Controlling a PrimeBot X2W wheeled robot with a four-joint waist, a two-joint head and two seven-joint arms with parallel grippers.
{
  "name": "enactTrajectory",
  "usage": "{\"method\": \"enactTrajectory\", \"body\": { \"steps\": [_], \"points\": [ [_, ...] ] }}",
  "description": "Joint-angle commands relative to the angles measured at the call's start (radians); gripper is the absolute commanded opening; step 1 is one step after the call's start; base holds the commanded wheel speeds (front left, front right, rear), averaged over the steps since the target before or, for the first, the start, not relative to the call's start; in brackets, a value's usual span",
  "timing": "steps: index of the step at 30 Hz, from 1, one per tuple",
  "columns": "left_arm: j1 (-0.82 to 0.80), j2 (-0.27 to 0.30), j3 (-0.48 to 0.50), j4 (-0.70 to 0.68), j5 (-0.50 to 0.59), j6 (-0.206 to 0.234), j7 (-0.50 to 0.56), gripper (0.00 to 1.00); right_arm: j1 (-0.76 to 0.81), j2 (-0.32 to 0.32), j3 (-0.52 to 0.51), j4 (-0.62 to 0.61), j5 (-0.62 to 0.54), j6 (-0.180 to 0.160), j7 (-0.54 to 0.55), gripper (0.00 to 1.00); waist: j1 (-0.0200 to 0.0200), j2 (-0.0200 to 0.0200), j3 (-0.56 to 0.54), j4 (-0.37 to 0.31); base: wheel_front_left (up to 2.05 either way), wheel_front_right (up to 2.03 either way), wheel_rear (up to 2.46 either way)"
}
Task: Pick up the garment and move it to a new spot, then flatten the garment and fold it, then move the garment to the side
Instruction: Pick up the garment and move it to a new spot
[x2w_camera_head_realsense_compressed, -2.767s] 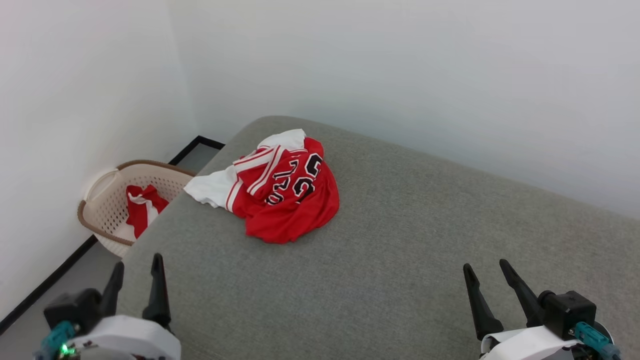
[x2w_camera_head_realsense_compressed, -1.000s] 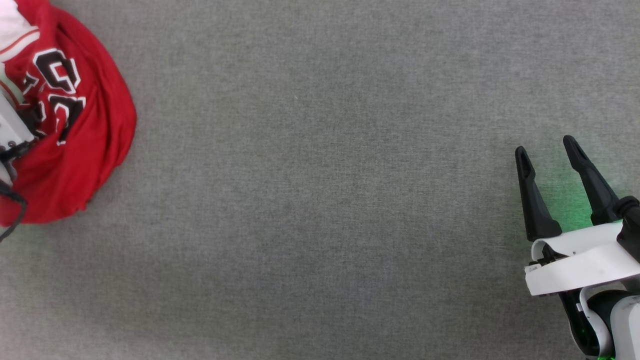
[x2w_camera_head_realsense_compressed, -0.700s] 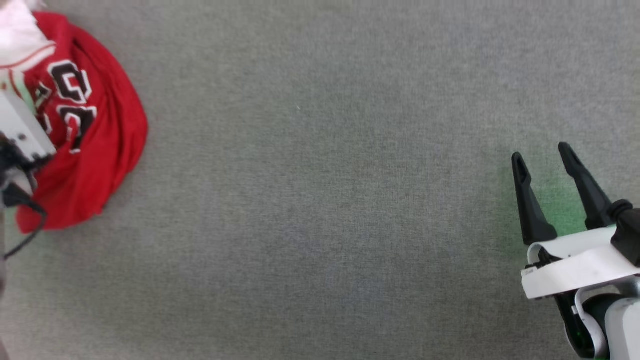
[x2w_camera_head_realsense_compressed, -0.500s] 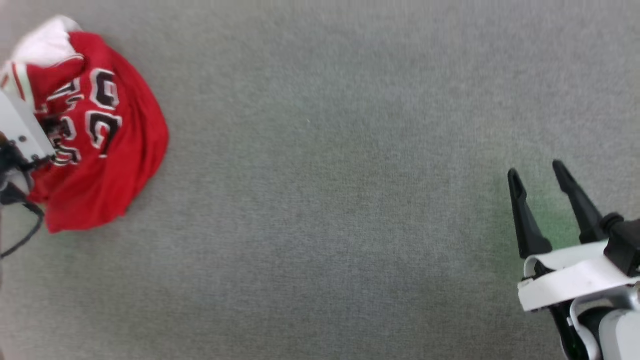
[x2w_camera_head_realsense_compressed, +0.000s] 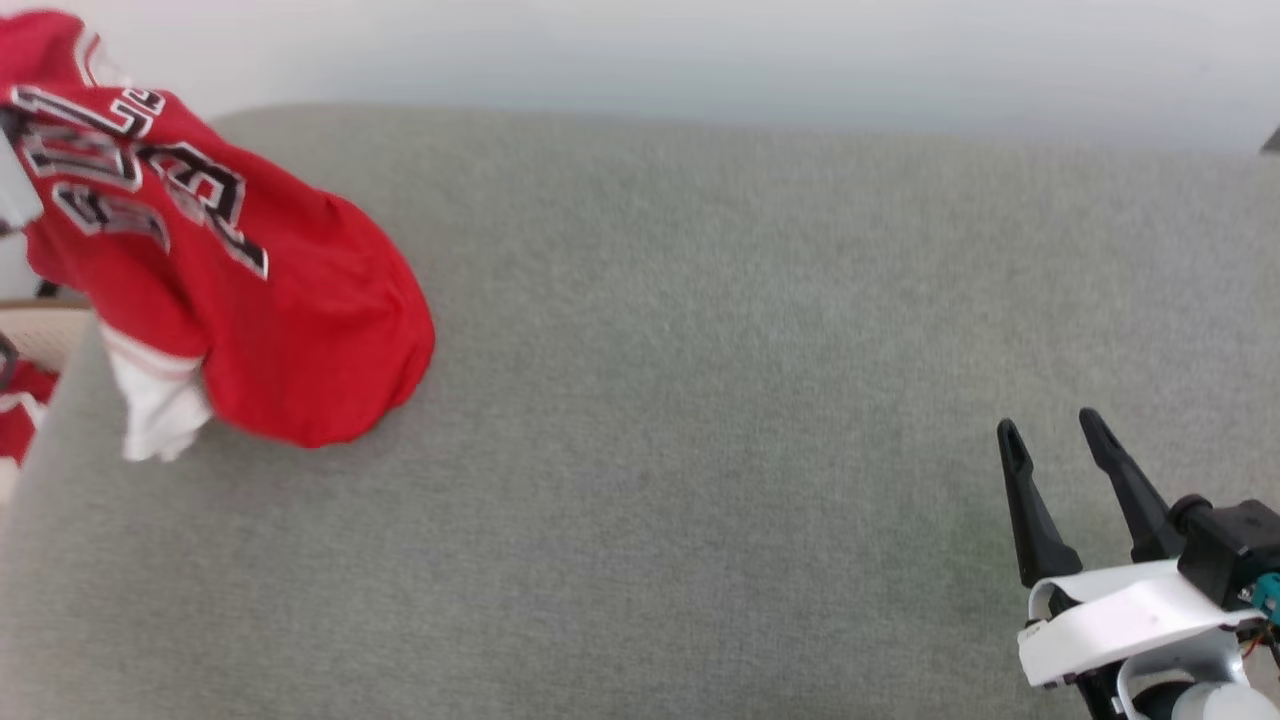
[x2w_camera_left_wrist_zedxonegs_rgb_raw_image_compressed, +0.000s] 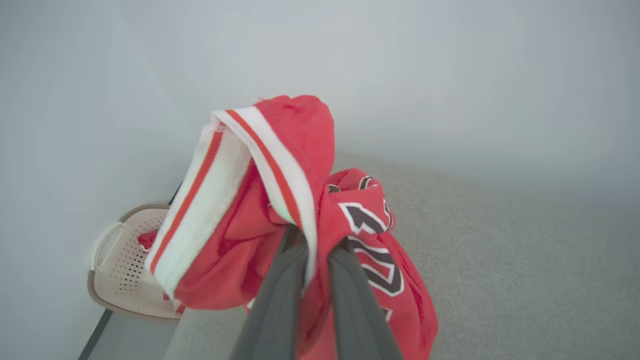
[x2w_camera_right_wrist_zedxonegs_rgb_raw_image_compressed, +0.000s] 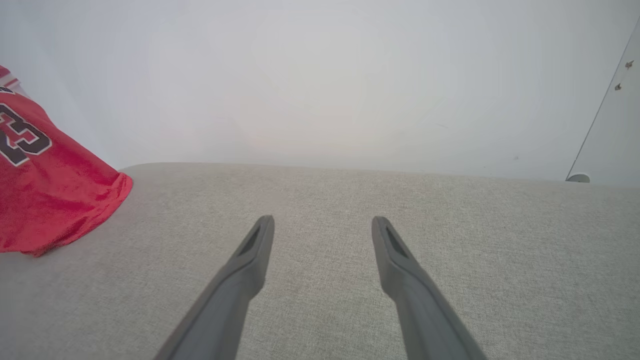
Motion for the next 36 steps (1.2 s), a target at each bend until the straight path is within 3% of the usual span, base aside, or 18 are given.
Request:
{"method": "enactTrajectory", "body": {
  "steps": [1,15,26,36],
  "points": [
    [-0.010,0.003,-0.002,-0.009,0.006,-0.003,0.004,0.00,0.014,0.003,-0.002,0.002,0.003,0.000,-0.006,1.00,0.0000,0.0000,-0.070,0.028,0.00,0.00,0.00],
    [-0.040,0.011,-0.052,-0.319,0.014,0.035,0.143,0.00,0.056,0.028,-0.025,0.023,0.007,0.000,-0.025,1.00,0.0000,0.0000,-0.169,-0.005,0.00,0.00,0.00],
    [0.040,-0.010,-0.065,-0.611,-0.038,0.116,0.286,0.00,0.079,0.023,-0.129,0.024,-0.048,0.000,-0.020,1.00,0.0000,0.0000,-0.167,-0.130,0.00,0.00,0.00],
    [0.069,-0.081,-0.121,-0.848,-0.065,0.182,0.391,0.00,0.077,0.026,-0.228,0.066,-0.072,0.000,-0.050,1.00,0.0000,0.0000,-0.128,-0.261,0.00,0.00,0.00]
  ]
}}
